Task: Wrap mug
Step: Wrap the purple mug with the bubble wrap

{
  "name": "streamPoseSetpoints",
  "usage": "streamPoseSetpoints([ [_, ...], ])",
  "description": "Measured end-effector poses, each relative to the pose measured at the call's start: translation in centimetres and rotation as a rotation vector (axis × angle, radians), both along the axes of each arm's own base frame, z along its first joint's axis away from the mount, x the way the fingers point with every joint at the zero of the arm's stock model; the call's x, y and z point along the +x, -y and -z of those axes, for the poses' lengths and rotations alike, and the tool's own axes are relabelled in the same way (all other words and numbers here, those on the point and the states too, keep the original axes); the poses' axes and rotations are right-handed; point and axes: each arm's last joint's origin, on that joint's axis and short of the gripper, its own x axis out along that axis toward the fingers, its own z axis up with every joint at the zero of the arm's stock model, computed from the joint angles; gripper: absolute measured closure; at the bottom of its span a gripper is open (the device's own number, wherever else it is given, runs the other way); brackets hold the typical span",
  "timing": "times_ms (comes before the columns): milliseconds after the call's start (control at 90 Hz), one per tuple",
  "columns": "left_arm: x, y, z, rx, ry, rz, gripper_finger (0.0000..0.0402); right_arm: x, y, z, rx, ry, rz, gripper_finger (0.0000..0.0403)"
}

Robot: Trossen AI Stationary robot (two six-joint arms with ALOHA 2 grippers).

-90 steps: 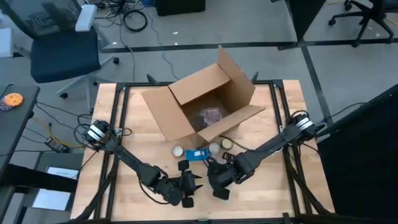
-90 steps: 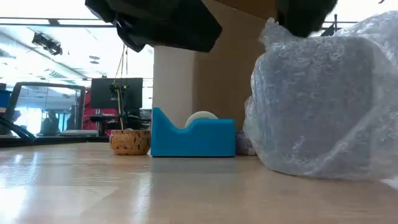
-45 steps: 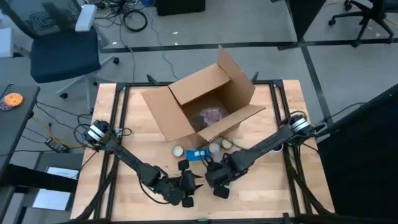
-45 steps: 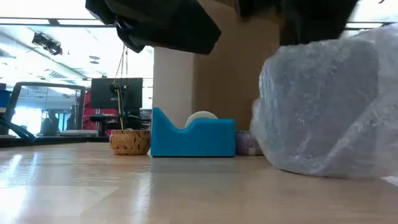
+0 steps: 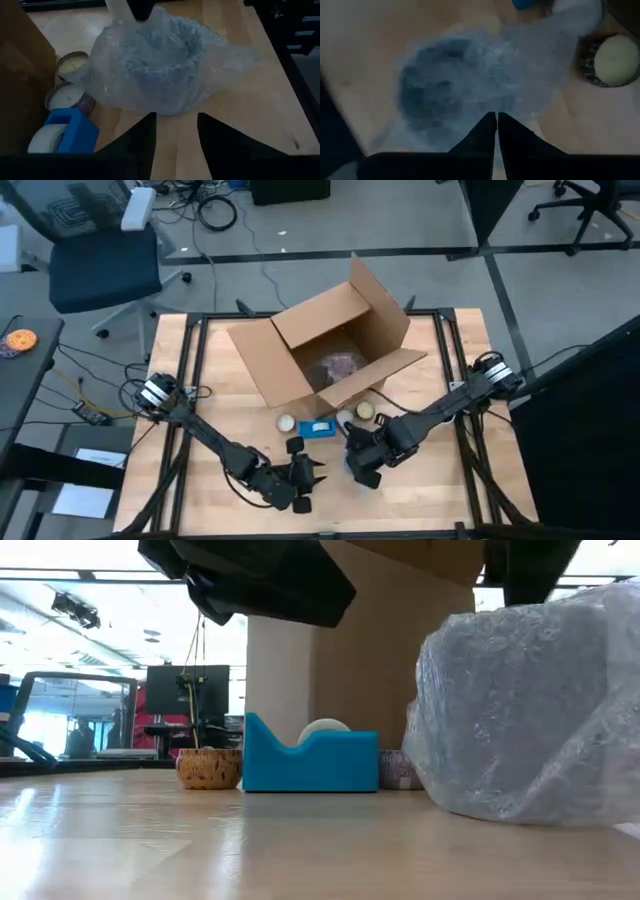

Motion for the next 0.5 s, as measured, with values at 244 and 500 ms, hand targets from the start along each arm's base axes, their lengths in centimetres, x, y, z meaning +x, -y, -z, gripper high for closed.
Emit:
streamPoseSetpoints([
  [244,0.0,0.0,0.0,-0.003,0.003,-0.001,0.0273,1.7,-1.0,2.5,0.052,0.002,-0.058,0.0403],
  [500,0.3,0.2,0.8,-0.015,0.001,-0.010,0.0273,2.9,-1.0,5.0,0.042,-0.038,-0.049,0.0403],
])
